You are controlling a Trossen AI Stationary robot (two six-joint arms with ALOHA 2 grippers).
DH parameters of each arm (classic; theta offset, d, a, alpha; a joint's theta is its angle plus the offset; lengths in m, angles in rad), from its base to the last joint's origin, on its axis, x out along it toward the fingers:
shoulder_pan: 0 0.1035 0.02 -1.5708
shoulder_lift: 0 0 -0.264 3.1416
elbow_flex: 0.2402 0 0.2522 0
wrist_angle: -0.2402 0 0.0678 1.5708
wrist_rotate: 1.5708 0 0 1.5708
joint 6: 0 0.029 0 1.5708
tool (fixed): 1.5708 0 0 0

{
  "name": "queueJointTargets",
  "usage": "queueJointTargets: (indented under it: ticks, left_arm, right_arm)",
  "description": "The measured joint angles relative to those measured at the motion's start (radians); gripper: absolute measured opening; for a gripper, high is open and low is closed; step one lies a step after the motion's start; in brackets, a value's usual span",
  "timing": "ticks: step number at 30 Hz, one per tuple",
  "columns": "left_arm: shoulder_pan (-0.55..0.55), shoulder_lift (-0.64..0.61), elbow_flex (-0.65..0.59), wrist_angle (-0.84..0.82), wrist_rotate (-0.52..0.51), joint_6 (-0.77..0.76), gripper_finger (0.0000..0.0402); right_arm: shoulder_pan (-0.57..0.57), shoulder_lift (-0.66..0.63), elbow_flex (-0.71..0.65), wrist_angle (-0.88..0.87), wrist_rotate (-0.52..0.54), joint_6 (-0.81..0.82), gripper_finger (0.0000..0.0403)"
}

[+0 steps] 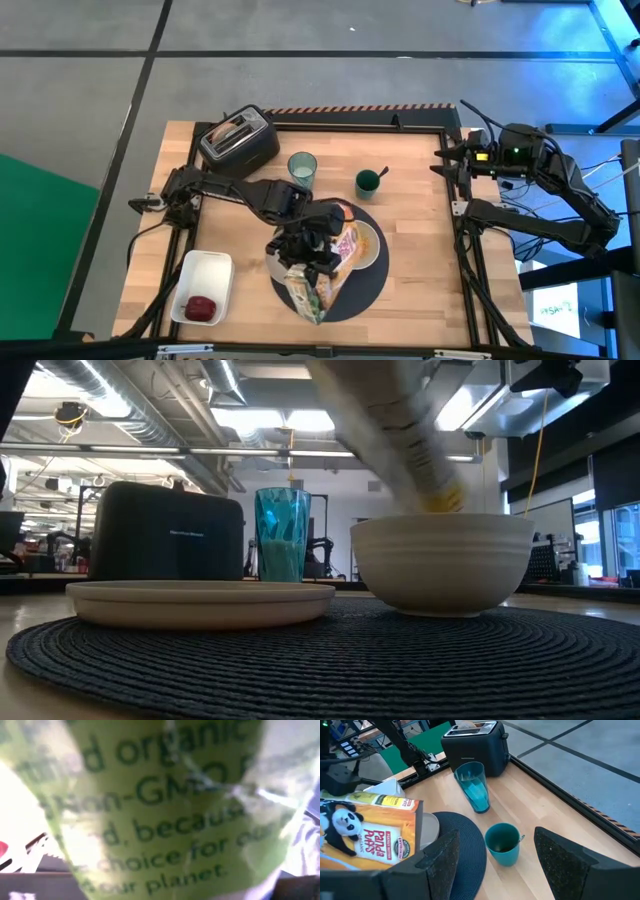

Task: Arrange a breakfast setting
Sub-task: Pour the cereals from the cereal box into the white bowl

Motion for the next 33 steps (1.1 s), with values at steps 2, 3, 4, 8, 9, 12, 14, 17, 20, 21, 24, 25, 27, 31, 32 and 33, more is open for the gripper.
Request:
queueJointTargets:
  ticks: [2, 3, 4, 8, 9, 12, 14, 17, 20, 21, 24, 25, 27, 31, 32, 33]
  left_arm:
    - [0.001, 0.000, 0.000, -0.014, -0.001, 0.005, 0.0179]
    - [0.001, 0.000, 0.000, -0.017, 0.003, -0.005, 0.0179]
    - [0.001, 0.000, 0.000, -0.007, 0.003, -0.009, 0.0179]
    - [0.001, 0.000, 0.000, -0.015, -0.004, 0.016, 0.0179]
    - [0.003, 0.000, 0.000, -0.015, -0.003, 0.013, 0.0179]
    - [0.005, 0.000, 0.000, -0.015, -0.010, 0.027, 0.0179]
    - [0.006, 0.000, 0.000, -0.015, -0.008, 0.014, 0.0179]
    - [0.005, 0.000, 0.000, -0.002, -0.010, 0.023, 0.0179]
    - [0.005, 0.000, 0.000, -0.012, -0.007, 0.027, 0.0179]
    - [0.005, 0.000, 0.000, -0.018, -0.008, 0.032, 0.0179]
    - [0.004, 0.000, 0.000, -0.004, -0.011, 0.015, 0.0179]
    - [0.001, 0.000, 0.000, 0.014, -0.015, 0.035, 0.0179]
    - [0.000, 0.000, 0.001, 0.004, -0.017, 0.032, 0.0179]
    - [0.000, 0.000, 0.001, -0.009, -0.017, 0.041, 0.0179]
    - [0.001, 0.000, 0.001, -0.015, -0.017, 0.041, 0.0179]
    - [0.001, 0.000, 0.001, -0.018, -0.018, 0.039, 0.0179]
  right_arm:
    - [0.000, 0.001, 0.000, 0.002, 0.000, -0.002, 0.0248]
    - [0.000, 0.001, 0.000, 0.002, 0.000, -0.003, 0.0248]
    - [0.000, 0.001, 0.000, 0.002, 0.001, -0.003, 0.0248]
    - [0.000, 0.001, 0.000, 0.003, 0.013, -0.007, 0.0248]
    - [0.000, 0.001, 0.000, 0.003, 0.013, -0.007, 0.0248]
    - [0.000, 0.001, 0.000, 0.003, 0.013, -0.007, 0.0248]
    - [0.000, 0.001, 0.000, 0.002, 0.013, -0.007, 0.0248]
    - [0.000, 0.001, 0.000, 0.002, 0.013, -0.007, 0.0248]
    - [0.000, 0.001, 0.000, 0.002, 0.013, -0.007, 0.0248]
    - [0.000, 0.001, 0.000, 0.002, 0.013, -0.007, 0.0248]
    - [0.000, 0.001, 0.000, 0.002, 0.013, -0.007, 0.0248]
    - [0.000, 0.001, 0.000, 0.002, 0.013, -0.007, 0.0248]
    - [0.000, 0.001, 0.000, 0.002, 0.014, -0.007, 0.0248]
    - [0.000, 0.001, 0.000, 0.002, 0.014, -0.007, 0.0248]
    - [0.000, 0.001, 0.000, 0.002, 0.014, -0.007, 0.0248]
    - [0.000, 0.001, 0.000, 0.001, 0.014, -0.007, 0.0248]
